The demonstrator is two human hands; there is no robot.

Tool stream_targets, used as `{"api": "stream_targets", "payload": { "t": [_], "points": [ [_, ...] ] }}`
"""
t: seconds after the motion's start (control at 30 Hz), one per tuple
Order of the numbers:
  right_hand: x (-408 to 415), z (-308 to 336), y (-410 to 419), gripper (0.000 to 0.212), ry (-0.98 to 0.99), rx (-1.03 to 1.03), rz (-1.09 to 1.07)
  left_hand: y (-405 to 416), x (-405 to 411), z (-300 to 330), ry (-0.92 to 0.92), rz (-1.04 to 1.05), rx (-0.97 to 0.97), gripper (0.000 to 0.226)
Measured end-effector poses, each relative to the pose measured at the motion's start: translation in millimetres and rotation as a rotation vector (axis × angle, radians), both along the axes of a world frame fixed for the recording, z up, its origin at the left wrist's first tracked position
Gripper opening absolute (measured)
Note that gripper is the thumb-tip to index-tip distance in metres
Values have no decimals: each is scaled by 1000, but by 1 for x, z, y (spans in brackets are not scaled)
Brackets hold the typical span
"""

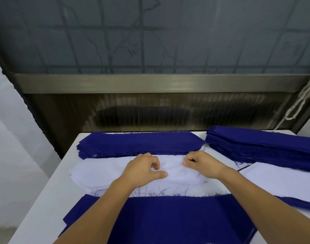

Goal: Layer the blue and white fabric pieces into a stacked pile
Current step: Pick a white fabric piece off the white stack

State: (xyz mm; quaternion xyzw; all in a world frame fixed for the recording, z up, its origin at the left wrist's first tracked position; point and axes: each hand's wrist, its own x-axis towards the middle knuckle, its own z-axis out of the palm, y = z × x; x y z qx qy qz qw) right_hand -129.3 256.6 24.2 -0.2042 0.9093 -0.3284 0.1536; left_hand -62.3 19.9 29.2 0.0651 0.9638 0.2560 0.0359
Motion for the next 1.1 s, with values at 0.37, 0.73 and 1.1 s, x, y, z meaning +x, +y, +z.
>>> {"api": "stream_targets", "payload": {
  "t": [0.37,0.73,1.1],
  "points": [
    [7,2,-10,38,16,40,-103,1,-9,-6,22,3,-27,19],
    [31,0,-18,23,377,222,27,7,-15,-4,-23,85,-28,24],
    [25,-9,2,24,552,344,4,-72,21,-4,88,242,-155,10]
  ]
}}
